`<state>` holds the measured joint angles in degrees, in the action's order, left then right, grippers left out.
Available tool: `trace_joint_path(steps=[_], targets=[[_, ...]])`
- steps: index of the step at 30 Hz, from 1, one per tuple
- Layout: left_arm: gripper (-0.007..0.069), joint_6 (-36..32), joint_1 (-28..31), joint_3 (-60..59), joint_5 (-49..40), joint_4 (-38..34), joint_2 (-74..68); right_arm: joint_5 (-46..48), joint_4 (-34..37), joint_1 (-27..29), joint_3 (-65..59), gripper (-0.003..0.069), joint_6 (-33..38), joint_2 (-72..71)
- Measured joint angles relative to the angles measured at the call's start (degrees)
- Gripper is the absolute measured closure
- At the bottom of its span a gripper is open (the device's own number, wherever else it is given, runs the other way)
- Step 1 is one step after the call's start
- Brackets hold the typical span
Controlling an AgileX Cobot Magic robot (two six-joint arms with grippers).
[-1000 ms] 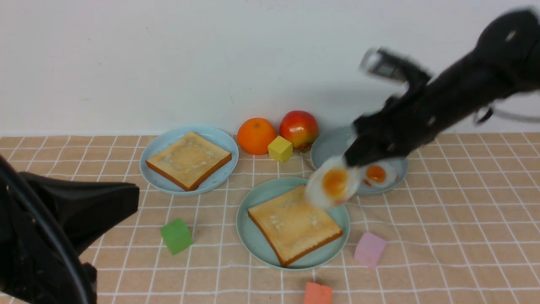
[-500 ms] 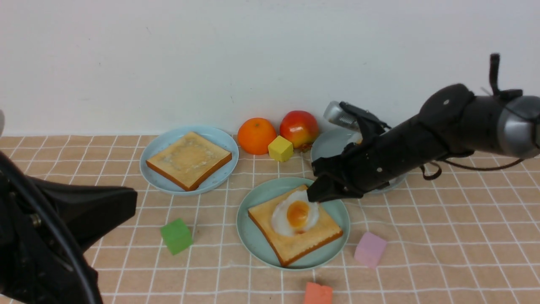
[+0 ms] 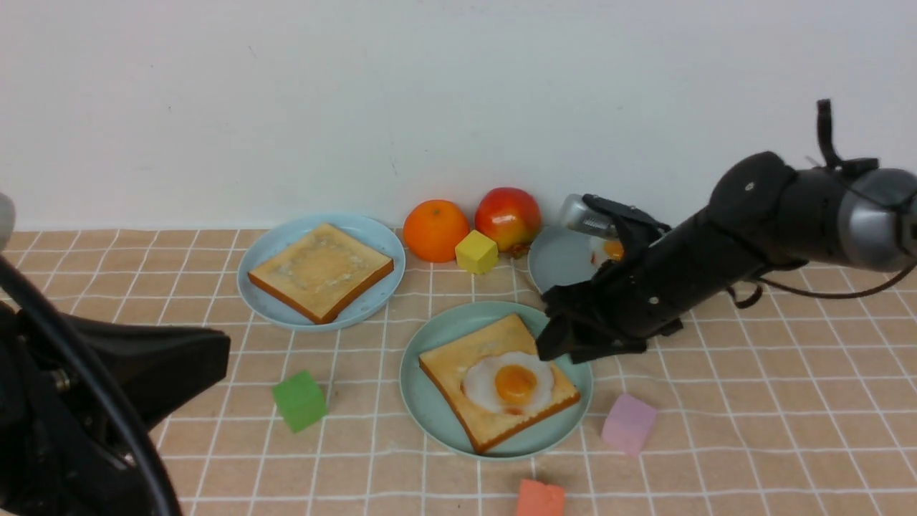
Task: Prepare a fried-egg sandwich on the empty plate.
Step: Use the right arm to place the fried egg on the slice of bread in the middle, then use the left arm to grab a slice of bread
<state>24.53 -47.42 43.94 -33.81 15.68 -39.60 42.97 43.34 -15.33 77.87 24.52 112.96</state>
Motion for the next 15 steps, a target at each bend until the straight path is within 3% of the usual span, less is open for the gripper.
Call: trace_joint_path(steps=[3, 6, 11, 15], targets=[[0.0605, 1.3, 0.0, 0.0, -2.3, 0.0, -2.4, 5.1, -4.6, 2.4, 0.0, 0.0207, -0.9, -4.5], [0.0605, 2.3, 0.0, 0.0, -3.1, -0.1, -6.0, 8.6, -7.4, 4.2, 0.0, 0.0203, -2.5, -8.8], [0.0624, 2.6, 0.1, 1.5, -1.5, -0.1, -19.4, 16.5, -16.4, 6.4, -0.1, 0.0288, -9.6, -21.8], [0.0638, 0.9, 4.0, 8.2, -1.3, -0.7, -32.7, 19.7, -20.1, 6.4, -4.3, 0.0418, -12.8, -32.4]])
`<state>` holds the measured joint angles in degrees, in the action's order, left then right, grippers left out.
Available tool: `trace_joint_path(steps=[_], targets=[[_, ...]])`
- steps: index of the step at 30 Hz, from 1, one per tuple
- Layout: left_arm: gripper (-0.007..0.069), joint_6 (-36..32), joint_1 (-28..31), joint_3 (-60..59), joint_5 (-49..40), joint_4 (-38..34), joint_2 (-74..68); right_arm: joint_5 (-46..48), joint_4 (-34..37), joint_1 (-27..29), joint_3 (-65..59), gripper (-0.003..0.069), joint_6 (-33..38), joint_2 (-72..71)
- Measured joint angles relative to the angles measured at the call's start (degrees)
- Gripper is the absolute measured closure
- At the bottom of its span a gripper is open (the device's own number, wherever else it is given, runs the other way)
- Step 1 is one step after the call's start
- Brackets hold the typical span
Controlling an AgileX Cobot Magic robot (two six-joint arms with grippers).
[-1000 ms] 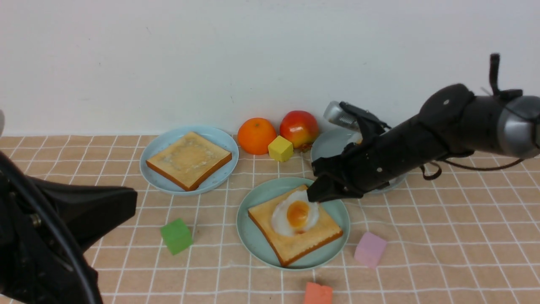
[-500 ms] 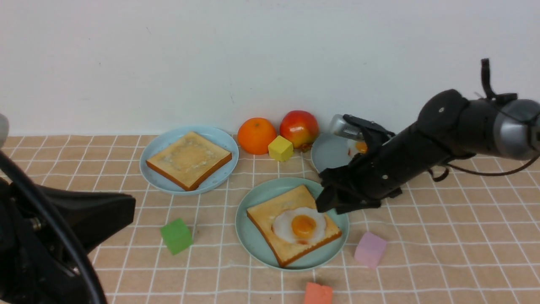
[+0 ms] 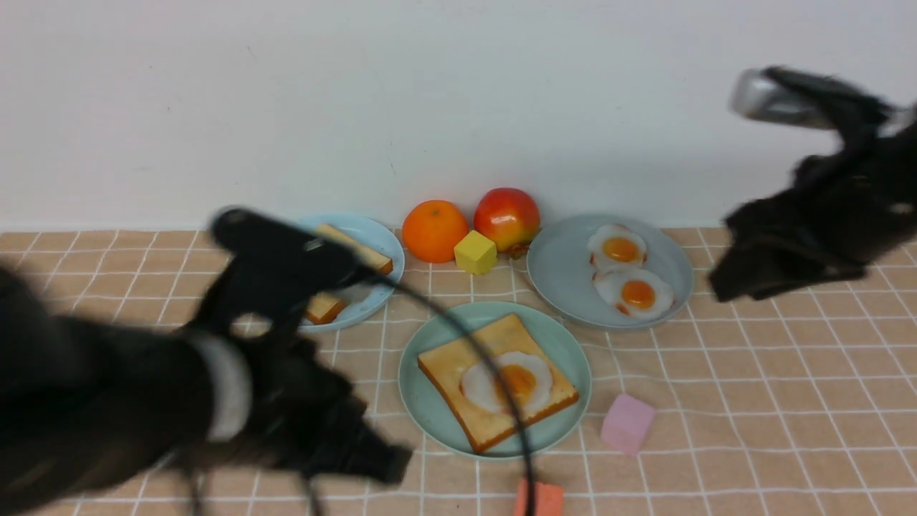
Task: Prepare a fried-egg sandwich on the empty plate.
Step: Use the left arm to grab a slice of bread
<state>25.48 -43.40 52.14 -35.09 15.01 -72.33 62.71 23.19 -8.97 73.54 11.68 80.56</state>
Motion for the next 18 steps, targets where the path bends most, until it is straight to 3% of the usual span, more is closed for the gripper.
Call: trace_joint_path(steps=[4, 9, 15, 18], targets=[[0.0638, -7.1, 8.3, 7.1, 0.3, -3.3, -8.8, 0.4, -1.7, 0.0, -6.7, 0.0497, -1.1, -9.2], [0.0638, -19.0, 19.6, 16.7, 0.4, -11.2, -19.6, -0.3, -1.1, 0.0, -15.3, 0.0516, -1.2, -20.3], [0.0604, -29.2, 23.6, 23.6, 0.9, -12.0, -29.9, -0.4, -1.4, 0.0, -18.4, 0.0512, -1.2, -27.4], [0.0524, -32.6, 23.6, 26.7, 1.2, -10.1, -34.7, -0.9, -1.6, 0.0, -18.5, 0.0507, -1.2, -29.4]])
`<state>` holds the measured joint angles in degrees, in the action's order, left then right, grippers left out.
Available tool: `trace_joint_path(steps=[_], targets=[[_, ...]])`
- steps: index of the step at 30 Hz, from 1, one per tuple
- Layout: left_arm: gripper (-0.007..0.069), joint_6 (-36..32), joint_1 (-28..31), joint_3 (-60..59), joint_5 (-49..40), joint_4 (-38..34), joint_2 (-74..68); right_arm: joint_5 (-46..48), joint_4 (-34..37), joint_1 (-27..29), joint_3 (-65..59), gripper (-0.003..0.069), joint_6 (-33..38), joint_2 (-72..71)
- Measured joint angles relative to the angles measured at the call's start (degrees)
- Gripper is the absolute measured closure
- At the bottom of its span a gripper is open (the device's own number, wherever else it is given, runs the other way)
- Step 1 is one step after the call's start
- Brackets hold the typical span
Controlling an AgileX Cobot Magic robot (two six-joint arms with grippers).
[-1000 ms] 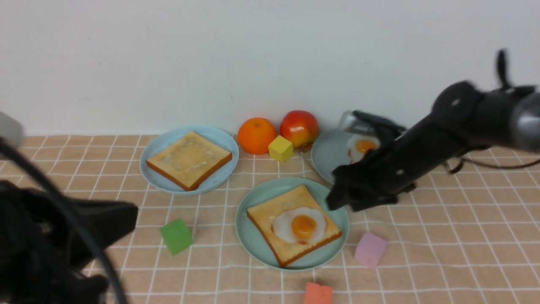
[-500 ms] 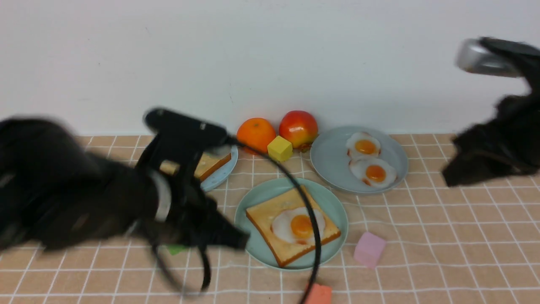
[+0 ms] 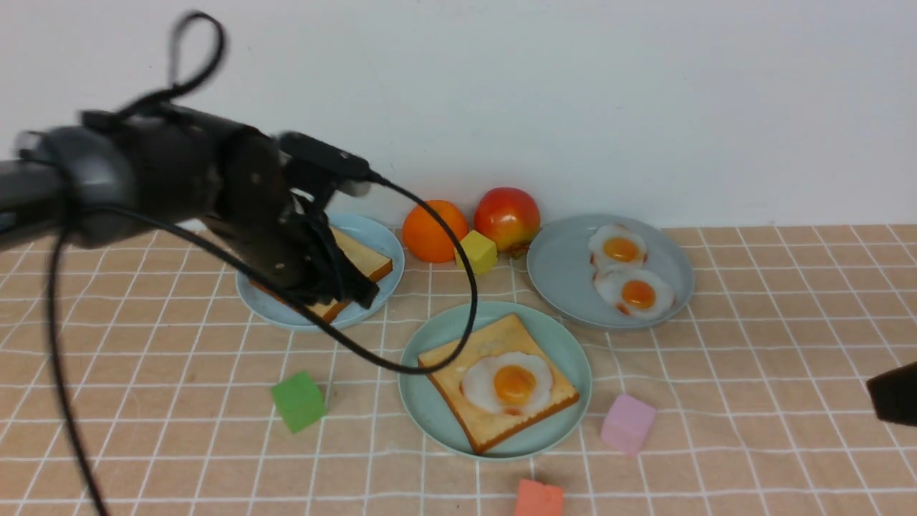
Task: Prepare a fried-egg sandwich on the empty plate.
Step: Use the left arm to grab a slice of bread
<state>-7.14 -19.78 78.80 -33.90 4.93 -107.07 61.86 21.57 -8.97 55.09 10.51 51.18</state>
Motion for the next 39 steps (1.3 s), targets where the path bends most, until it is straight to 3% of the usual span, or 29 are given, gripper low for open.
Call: trace_joint_path(steps=[4, 9, 17, 39], targets=[[0.0363, 0.2, 0.0, 2.8, 1.6, 6.3, -4.6, -0.4, -0.1, 0.0, 0.0, 0.0498, 0.0, -1.1], [0.0264, 7.5, 0.1, 3.4, 4.4, 14.8, -7.2, 0.9, -0.4, 0.0, 0.0, 0.049, 0.0, -1.1], [0.025, 12.6, 0.2, 3.4, 5.6, 16.6, -9.1, 1.3, 0.0, 0.0, 0.0, 0.0476, -0.1, -1.1], [0.0251, 10.3, 0.2, 4.1, 9.1, 19.4, -14.2, 2.1, 1.1, 0.0, 0.0, 0.0459, -0.2, -1.1]])
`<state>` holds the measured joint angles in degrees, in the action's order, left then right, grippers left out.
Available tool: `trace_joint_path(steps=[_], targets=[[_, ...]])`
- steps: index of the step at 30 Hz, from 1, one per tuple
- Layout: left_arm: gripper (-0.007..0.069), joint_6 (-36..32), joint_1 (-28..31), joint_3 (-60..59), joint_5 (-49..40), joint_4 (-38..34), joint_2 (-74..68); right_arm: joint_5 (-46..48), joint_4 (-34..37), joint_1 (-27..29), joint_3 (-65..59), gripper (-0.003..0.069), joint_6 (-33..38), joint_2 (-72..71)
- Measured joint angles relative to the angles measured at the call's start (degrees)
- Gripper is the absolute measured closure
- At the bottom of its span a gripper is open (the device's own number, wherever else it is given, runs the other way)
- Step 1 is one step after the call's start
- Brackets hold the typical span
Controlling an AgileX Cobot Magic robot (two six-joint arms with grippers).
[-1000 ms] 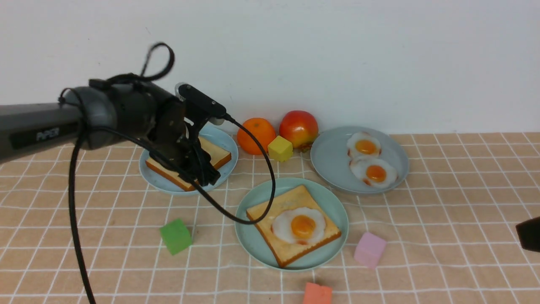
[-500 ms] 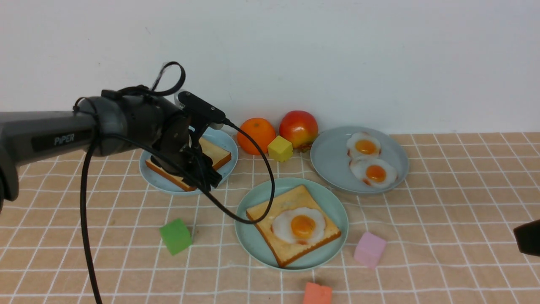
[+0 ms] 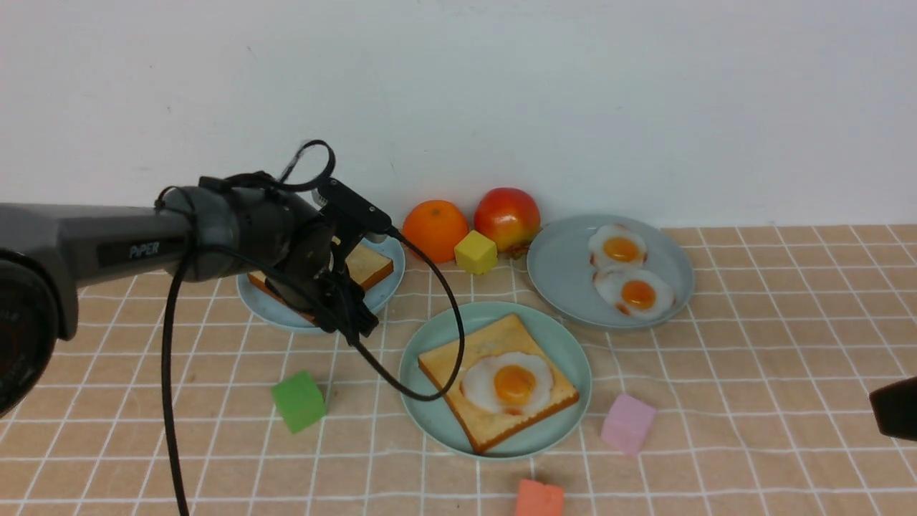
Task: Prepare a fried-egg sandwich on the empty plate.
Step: Use the left arm to grab a slice of bread, then use the left arm to place a slice of bread on the fried egg in the middle
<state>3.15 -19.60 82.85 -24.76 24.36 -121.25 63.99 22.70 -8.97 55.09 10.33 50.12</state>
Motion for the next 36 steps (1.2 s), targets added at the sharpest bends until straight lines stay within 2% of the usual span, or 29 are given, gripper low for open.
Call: trace_joint_path(steps=[4, 11, 13, 21, 27, 32, 36], targets=[[0.0295, 0.1, 0.0, 0.0, -0.6, -0.1, -0.1, 0.0, 0.1, 0.0, 0.0, 0.0456, 0.0, 0.0], [0.0568, 0.0, 0.0, 0.2, -1.1, -1.7, 0.3, 0.0, 0.1, 0.0, 0.0, 0.0446, 0.0, 0.0], [0.0596, 0.0, -0.1, 0.2, -1.9, -1.9, 1.0, 0.0, 0.1, 0.0, 0.0, 0.0441, 0.0, 0.0], [0.0596, 0.0, -3.1, 0.7, -5.7, -1.6, 9.9, -0.1, -0.8, 0.0, 0.0, 0.0432, 0.0, 0.0], [0.0596, -0.1, -12.1, -0.2, -12.1, -3.2, 20.0, 0.0, -3.4, 0.0, -0.1, 0.043, 0.0, -2.4], [0.0596, -1.3, -21.9, -5.5, -10.4, -4.8, 22.5, 0.5, -6.0, 0.0, -0.1, 0.0428, -0.4, -7.9], [0.0596, -1.6, -26.5, -8.1, -9.7, -4.6, 20.8, 2.0, -7.7, 0.0, -0.1, 0.0427, -1.2, -12.2]])
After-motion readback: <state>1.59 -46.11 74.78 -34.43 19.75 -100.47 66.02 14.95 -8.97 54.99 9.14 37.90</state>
